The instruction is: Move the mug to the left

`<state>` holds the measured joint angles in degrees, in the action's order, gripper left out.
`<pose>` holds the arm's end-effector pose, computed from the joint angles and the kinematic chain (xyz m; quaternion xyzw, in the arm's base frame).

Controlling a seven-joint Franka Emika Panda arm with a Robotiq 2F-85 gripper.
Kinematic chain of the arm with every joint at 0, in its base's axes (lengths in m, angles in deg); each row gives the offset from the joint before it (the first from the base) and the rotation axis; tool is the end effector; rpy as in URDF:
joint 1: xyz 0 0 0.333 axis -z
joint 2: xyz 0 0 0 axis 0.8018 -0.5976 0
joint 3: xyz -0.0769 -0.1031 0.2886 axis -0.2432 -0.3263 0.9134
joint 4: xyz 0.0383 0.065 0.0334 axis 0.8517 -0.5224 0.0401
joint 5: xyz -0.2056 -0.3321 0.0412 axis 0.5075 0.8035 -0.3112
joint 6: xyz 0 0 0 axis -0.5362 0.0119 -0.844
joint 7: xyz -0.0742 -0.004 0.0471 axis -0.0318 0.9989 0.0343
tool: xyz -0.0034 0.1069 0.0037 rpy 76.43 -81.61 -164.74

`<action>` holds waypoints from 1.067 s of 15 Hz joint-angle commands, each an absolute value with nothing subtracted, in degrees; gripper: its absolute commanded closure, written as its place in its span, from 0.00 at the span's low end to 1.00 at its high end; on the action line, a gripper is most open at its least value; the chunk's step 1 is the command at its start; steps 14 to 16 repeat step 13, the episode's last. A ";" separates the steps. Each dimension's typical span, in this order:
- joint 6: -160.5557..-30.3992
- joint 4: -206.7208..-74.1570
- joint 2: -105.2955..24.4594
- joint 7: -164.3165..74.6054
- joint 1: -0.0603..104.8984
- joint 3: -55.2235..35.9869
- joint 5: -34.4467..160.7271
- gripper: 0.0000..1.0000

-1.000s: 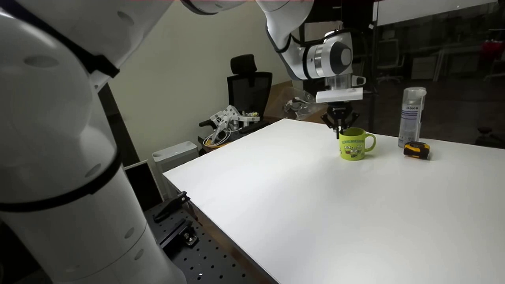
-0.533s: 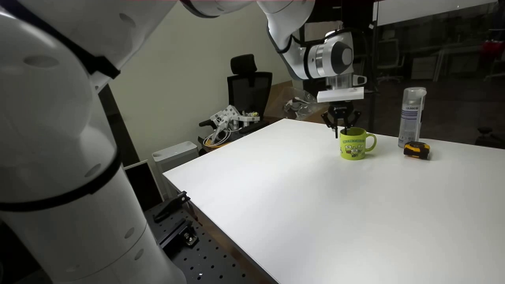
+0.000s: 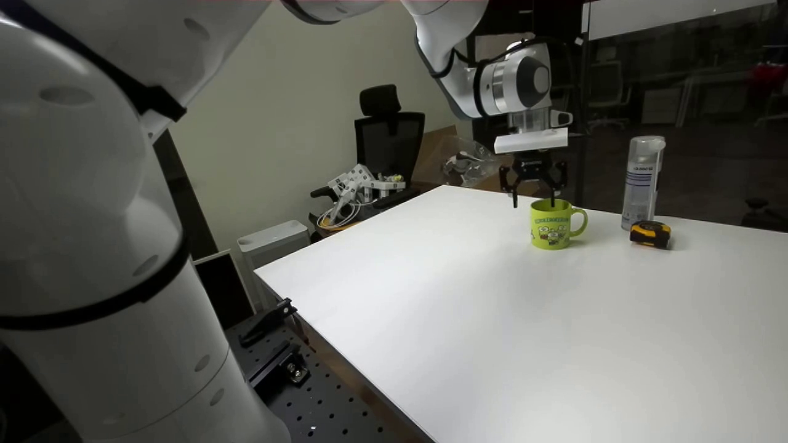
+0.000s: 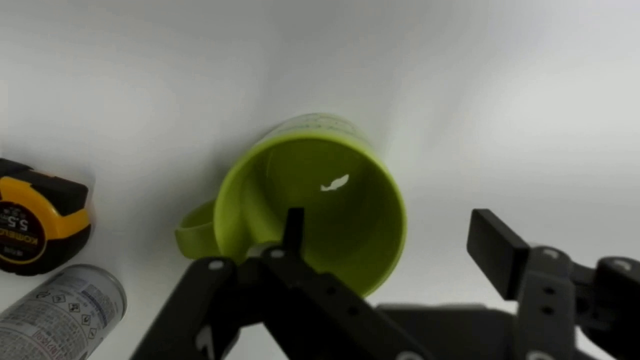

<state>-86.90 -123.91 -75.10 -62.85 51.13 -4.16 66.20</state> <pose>0.7390 0.0394 0.1934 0.9842 0.1743 -0.0114 0.0308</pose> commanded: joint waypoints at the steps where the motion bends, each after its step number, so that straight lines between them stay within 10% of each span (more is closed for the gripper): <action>1: -80.98 -129.90 -67.95 -59.24 49.68 -5.46 67.91 0.00; 16: -63.93 -140.43 -55.22 -61.77 50.32 -3.83 69.12 0.00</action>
